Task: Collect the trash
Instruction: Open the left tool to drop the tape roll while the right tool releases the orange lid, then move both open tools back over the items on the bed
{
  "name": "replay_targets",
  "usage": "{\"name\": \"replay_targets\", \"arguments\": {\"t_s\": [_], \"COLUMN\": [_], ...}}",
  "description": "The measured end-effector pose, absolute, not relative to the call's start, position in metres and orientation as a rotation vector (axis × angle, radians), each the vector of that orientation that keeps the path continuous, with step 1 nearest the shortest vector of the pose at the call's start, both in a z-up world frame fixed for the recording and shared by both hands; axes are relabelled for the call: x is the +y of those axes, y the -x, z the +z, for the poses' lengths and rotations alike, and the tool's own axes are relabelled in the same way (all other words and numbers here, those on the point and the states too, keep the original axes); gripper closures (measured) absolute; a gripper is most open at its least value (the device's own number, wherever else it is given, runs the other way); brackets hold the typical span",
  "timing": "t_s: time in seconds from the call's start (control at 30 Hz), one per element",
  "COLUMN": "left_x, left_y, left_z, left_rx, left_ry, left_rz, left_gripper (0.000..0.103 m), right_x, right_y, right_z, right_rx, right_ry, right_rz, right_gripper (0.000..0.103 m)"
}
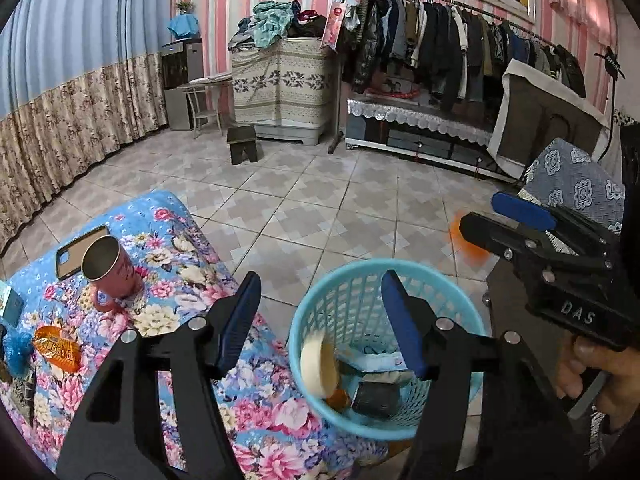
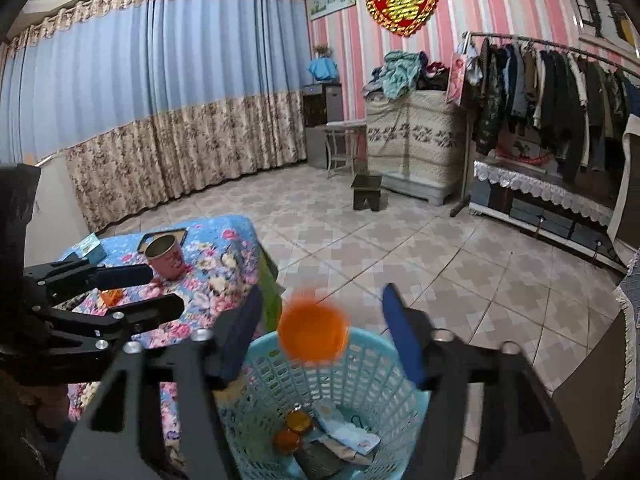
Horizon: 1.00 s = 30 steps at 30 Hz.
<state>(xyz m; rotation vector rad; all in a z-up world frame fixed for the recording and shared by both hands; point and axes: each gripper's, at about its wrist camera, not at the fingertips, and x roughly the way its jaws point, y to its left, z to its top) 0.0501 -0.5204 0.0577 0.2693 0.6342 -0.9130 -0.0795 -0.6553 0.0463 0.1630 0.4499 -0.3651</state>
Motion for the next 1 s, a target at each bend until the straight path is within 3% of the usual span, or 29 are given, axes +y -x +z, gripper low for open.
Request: {"name": "replay_targets", "arguments": {"t_s": [0.37,0.57,0.67,1.0], "left_x": [-0.455,-0.345,-0.273,-0.069], "left_y": [-0.087,-0.129,-0.147,-0.201], "left_z": [0.065,0.07,0.065,-0.018], "left_rx": [0.6,0.532,0.488,0.53], "left_ry": [-0.205,-0.146,-0.148,-0.146], "left_rz": [-0.843,-0.673,-0.534,-0.137], "left_gripper": [0.042,0.041,0.03,0.027], "right_x": [-0.644,-0.608,-0.588,-0.474], "right_y": [0.074,0.054,0.039,-0.033], "right_z": [0.038,0.029,0.025,-0.017], "right_rx": [0.463,0.458,0.461,0.502], "right_ry": [-0.152,-0.127,-0.123,-0.169], "right_rz": [-0.351,-0.3,-0.263,-0.094], "right_gripper": [0.04,0.04,0.04,0.037]}}
